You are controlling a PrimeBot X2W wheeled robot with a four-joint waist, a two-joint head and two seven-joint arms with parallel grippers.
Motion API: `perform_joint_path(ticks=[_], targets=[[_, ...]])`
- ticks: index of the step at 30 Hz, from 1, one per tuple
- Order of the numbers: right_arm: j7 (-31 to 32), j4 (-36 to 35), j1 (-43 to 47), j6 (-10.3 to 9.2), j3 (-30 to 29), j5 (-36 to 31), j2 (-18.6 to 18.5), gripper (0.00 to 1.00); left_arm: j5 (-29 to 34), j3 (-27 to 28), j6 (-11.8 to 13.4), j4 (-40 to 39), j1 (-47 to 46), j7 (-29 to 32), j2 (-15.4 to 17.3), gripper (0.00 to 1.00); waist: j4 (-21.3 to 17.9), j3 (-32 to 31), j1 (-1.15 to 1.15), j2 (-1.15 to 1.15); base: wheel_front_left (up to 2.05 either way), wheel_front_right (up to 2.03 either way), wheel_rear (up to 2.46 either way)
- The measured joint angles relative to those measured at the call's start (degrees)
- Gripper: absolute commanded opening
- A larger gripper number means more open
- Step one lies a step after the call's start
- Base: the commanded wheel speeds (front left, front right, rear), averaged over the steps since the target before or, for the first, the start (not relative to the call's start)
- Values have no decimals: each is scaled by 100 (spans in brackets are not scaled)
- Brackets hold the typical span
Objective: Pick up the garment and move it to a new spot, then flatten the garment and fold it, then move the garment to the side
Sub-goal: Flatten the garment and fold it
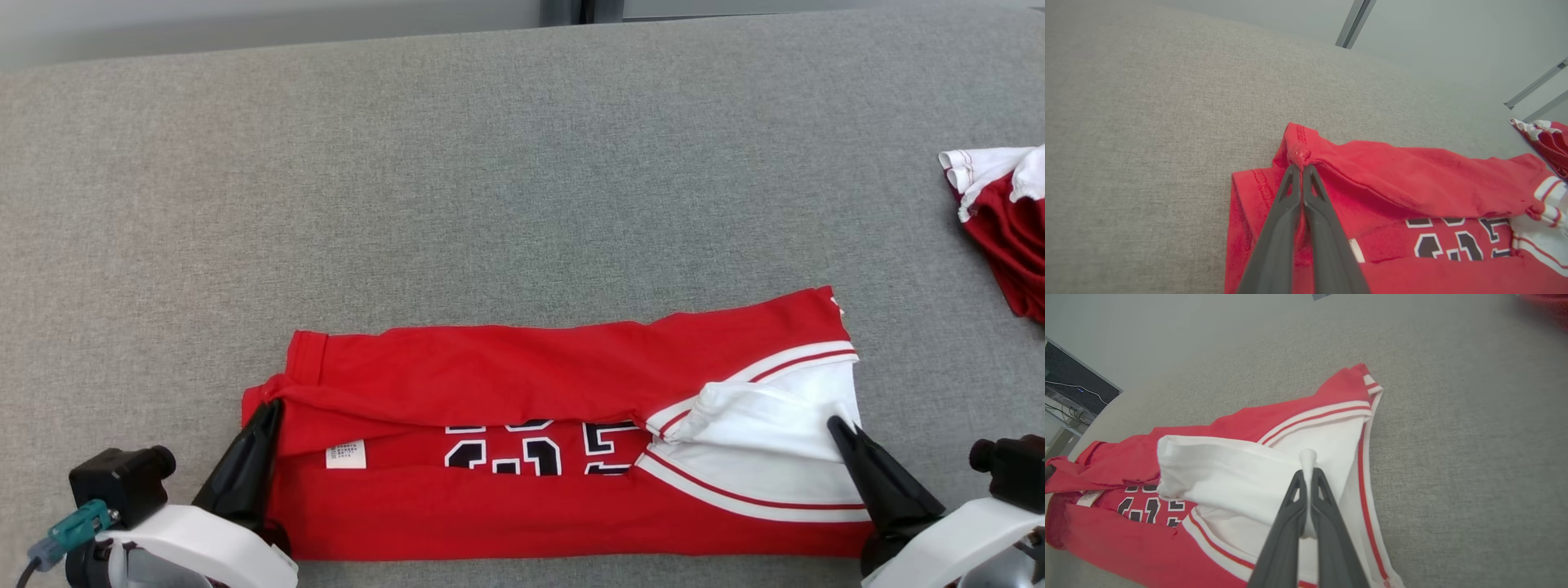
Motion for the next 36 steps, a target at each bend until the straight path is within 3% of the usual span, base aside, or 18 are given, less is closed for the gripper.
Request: perform_joint_path(ticks=[1,2,3,18,24,36], targets=[[-32,22,-3,1,13,2,54,35,-11,-7,27,19,34,20,-12,39,0,-3,0,0,0,0,0],[-48,47,-4,1,42,-5,87,81,-15,-18,49,36,69,34,-21,88,2,-8,0,0,0,0,0],[-86,89,-1,1,31,-44,107,100,-27,-37,54,54,93,51,-34,100,5,-10,0,0,0,0,0],[-1288,88,-256,1,-700,-1058,503,100,501,159,586,-131,47,-967,-363,100,35,-306,0,0,0,0,0],[-1441,-30,-493,-1,-903,-1422,588,100,860,353,777,-201,-129,-1290,-543,100,65,-498,0,0,0,0,0],[-1446,29,-480,-1,-928,-1784,661,100,1357,338,621,209,-250,-1361,-407,100,171,-696,0,0,0,0,0]])
